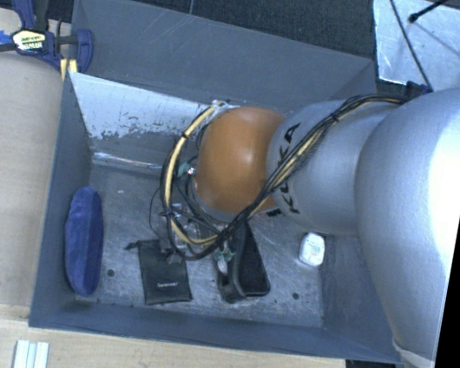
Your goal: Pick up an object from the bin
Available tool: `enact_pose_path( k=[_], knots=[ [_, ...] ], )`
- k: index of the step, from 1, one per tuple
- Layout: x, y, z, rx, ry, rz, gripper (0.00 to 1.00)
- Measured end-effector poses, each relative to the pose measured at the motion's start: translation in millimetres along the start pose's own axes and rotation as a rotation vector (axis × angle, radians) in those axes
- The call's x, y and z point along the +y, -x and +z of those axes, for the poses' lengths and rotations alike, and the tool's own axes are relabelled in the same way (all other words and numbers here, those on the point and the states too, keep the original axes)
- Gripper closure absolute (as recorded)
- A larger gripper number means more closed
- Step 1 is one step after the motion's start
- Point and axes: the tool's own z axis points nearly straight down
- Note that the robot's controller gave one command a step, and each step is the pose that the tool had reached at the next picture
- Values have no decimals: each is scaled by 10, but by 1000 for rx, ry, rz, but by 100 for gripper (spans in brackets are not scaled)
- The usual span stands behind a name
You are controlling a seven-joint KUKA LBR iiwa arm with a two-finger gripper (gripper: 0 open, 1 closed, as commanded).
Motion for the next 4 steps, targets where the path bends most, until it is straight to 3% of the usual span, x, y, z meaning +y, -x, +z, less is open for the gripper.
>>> enact_pose_path(
  k=[1, 2, 3, 4],
  knots=[
    [310, -548, 6, 5, 0, -4, 100],
    [300, -574, 3, 3, 0, -7, 100],
    [969, -148, -38, 0, 0, -483, 100],
    [963, -258, -1138, -6, -1, -510, 100]
  ],
)
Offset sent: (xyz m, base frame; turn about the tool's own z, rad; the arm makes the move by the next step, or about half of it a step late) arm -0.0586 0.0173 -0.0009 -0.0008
